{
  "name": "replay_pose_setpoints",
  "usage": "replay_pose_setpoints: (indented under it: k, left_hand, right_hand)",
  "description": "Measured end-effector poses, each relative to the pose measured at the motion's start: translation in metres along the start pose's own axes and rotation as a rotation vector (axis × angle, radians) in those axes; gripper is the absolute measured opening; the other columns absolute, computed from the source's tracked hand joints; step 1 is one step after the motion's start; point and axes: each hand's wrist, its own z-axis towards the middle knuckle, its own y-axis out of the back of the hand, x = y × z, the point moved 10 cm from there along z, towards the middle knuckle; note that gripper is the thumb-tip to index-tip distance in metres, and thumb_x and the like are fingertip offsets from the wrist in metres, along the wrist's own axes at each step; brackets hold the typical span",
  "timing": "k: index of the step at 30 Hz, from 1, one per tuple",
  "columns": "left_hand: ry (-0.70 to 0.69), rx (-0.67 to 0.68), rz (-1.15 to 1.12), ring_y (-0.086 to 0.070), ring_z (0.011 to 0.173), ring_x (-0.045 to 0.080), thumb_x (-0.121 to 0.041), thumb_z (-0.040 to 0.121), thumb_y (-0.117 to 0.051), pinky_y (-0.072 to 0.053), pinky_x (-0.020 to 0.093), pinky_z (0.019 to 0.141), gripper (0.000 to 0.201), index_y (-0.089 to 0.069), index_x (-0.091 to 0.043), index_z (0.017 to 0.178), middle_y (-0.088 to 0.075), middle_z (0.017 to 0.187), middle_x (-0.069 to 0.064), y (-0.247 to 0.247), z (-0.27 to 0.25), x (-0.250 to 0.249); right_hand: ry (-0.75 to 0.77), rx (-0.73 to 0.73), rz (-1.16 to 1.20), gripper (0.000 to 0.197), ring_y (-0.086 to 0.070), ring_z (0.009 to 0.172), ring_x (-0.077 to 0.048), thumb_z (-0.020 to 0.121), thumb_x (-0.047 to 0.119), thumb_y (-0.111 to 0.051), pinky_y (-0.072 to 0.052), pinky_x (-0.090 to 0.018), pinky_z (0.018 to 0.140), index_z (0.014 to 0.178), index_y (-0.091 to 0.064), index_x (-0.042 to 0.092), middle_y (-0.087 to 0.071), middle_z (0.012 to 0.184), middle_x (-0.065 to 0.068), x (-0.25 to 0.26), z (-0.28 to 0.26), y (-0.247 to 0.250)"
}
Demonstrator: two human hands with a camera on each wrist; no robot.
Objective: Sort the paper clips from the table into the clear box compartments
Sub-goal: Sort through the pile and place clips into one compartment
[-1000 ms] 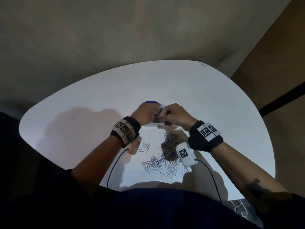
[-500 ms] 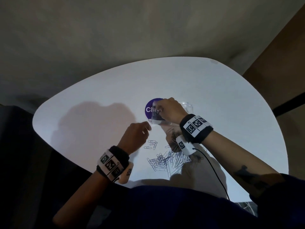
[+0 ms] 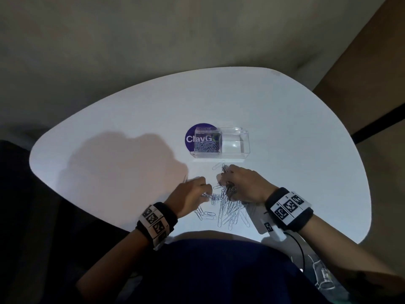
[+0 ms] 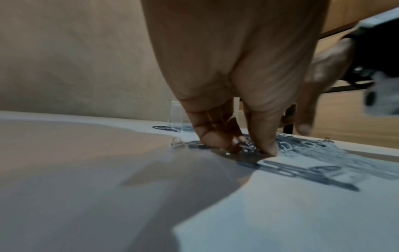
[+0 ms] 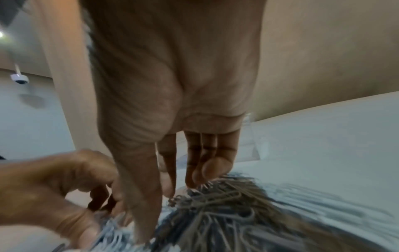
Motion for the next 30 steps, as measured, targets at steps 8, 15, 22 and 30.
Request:
replay_pose_setpoints:
  k: [8, 15, 22, 30]
  left_hand:
    - [0.215, -0.091, -0.226, -0.062, 0.074, 0.011, -0.028, 0.087, -0.064, -0.044, 0.027, 0.068, 0.007, -0.068, -0.022, 0.088, -0.07, 0.08, -0.008, 0.021, 0.014, 0.029]
    - [0.323, -0.077, -0.507, -0.07, 0.074, 0.01, -0.019, 0.085, -0.068, -0.054, 0.034, 0.078, 0.006, -0.072, -0.015, 0.085, -0.073, 0.073, -0.004, 0.017, 0.012, 0.046]
    - [0.344, -0.066, -0.55, -0.067, 0.069, 0.006, -0.018, 0.087, -0.068, -0.042, 0.014, 0.057, 0.008, -0.071, -0.011, 0.088, -0.072, 0.076, -0.001, 0.018, 0.014, 0.043]
    - [0.37, -0.088, -0.635, -0.064, 0.061, 0.002, -0.012, 0.081, -0.074, -0.05, 0.02, 0.053, 0.004, -0.072, -0.012, 0.084, -0.071, 0.073, 0.003, 0.016, 0.015, 0.045]
  right_hand:
    - [-0.04, -0.132, -0.007, 0.026, -0.056, 0.1, -0.023, 0.082, 0.02, -0.074, -0.039, -0.03, 0.071, 0.106, -0.065, 0.015, -0.058, 0.112, -0.001, -0.011, -0.002, 0.002]
    - [-0.006, -0.153, 0.067, 0.008, -0.062, 0.088, -0.017, 0.087, 0.018, -0.066, -0.044, -0.028, 0.068, 0.092, -0.072, 0.018, -0.067, 0.098, 0.004, -0.008, 0.001, 0.006]
    - [0.054, -0.207, 0.302, 0.034, -0.06, 0.084, -0.015, 0.082, 0.036, -0.075, -0.051, -0.031, 0.076, 0.109, -0.066, 0.019, -0.065, 0.095, 0.005, 0.006, 0.01, 0.012]
    - [0.076, -0.188, 0.529, 0.013, -0.064, 0.063, -0.006, 0.086, 0.017, -0.076, -0.049, -0.02, 0.062, 0.095, -0.073, 0.009, -0.068, 0.074, 0.008, 0.018, 0.021, 0.002]
